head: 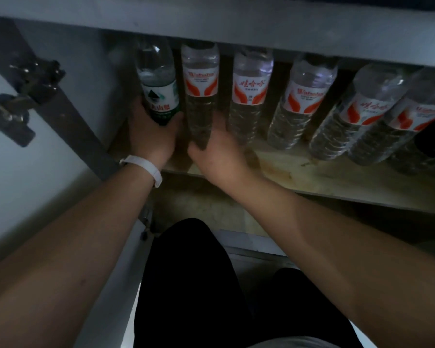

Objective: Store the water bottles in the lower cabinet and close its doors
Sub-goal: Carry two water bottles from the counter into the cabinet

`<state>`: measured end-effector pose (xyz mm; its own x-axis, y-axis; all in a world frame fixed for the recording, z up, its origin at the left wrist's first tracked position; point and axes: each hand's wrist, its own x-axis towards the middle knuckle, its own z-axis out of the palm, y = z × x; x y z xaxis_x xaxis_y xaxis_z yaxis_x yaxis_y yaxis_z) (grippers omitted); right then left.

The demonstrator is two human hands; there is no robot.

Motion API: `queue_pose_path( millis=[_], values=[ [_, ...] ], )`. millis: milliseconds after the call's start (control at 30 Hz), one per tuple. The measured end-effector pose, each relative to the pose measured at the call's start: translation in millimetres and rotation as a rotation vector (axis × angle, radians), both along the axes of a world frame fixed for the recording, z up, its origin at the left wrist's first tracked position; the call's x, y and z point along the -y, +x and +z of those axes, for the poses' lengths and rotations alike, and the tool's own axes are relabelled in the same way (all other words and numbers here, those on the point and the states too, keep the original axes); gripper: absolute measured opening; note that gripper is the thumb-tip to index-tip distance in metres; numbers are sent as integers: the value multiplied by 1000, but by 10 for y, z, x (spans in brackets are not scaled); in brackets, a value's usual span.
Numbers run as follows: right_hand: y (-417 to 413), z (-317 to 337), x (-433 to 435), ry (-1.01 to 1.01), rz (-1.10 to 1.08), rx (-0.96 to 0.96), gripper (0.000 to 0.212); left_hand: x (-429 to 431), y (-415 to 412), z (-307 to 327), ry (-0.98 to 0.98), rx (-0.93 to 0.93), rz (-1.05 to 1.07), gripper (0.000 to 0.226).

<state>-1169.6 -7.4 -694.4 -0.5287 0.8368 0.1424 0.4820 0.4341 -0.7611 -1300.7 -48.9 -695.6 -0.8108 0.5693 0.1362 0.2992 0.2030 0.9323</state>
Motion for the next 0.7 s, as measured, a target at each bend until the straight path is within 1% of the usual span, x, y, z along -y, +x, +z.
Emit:
queue_pose_path(
  millis=[67, 133, 267, 333, 467, 600, 700],
  values=[
    [-128, -54, -47, -32, -49, -10, 95, -49, -35, -5, 23, -38, 0, 74],
    [-221, -95, -111, -88, -101, -48, 97, -71, -55, -13, 35, -61, 2, 68],
    [-366, -159, -207, -104, -231, -96, 84, -78, -101, -38, 28, -111, -14, 62],
    [-432, -177, -233, -107, -247, -110, 83, -64, -118, -42, 27, -120, -31, 60],
    [-502, -161, -288, -154, -289, -220, 81, -33, -161, -55, 41, -99, -61, 59],
    [-470, -148, -314, -147, -304, -227, 70, -17, -190, -55, 40, -79, -77, 59],
    [-432, -130, -277, -145, -301, -222, 67, -1, -202, -55, 54, -79, -75, 58]
  ],
)
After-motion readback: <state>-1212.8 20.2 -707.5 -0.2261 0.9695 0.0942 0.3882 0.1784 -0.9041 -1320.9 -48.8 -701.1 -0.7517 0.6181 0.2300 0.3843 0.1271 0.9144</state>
